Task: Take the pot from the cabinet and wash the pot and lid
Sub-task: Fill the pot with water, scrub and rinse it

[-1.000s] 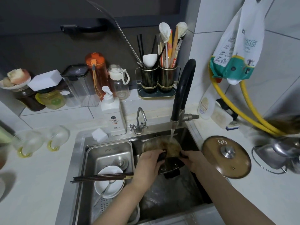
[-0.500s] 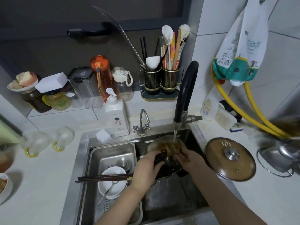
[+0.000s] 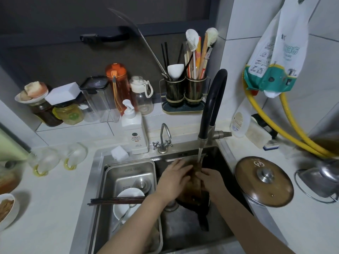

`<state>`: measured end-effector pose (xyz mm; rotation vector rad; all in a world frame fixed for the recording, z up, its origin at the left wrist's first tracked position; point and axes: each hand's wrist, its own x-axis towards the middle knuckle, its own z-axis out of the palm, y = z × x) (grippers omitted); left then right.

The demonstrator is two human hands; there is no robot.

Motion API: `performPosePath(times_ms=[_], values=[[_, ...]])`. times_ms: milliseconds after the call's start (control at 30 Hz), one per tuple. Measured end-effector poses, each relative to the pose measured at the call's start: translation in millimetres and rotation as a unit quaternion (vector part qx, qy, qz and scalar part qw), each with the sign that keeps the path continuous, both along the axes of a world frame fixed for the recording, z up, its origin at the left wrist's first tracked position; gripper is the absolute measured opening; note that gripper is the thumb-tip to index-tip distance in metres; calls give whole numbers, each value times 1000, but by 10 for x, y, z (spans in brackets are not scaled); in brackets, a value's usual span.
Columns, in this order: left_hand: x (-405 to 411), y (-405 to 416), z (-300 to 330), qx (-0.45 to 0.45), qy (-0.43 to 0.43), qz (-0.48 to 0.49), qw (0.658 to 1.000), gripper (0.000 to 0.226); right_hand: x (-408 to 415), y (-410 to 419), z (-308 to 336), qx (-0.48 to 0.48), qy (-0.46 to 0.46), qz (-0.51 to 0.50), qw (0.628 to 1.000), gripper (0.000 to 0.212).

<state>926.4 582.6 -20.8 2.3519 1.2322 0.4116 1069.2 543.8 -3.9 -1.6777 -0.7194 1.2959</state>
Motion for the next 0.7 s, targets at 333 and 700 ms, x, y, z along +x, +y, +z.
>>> performPosePath(times_ms=[333, 700], values=[[248, 121, -65, -39, 67, 3, 997, 52, 267, 68, 34, 31, -40, 18, 999, 19], [218, 387, 183, -56, -12, 49, 997, 39, 412, 374, 102, 85, -206, 221, 950, 37]])
